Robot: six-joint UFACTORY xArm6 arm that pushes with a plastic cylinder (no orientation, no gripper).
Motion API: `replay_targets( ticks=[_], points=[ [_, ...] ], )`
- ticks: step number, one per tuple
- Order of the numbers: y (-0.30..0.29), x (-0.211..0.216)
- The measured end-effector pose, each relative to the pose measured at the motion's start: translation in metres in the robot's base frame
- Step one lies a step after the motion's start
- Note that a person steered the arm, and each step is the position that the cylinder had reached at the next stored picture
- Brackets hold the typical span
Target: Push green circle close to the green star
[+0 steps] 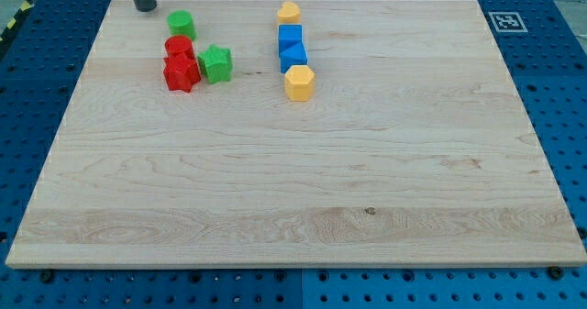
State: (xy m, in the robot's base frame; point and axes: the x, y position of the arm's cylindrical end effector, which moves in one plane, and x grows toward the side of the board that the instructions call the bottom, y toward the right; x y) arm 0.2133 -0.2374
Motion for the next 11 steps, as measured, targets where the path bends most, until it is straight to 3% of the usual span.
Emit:
replay_targets(
  ticks=[4,8,11],
  points=[
    [0.106,0.055],
    [0.063,0.054],
    [0.119,0.08]
  ],
)
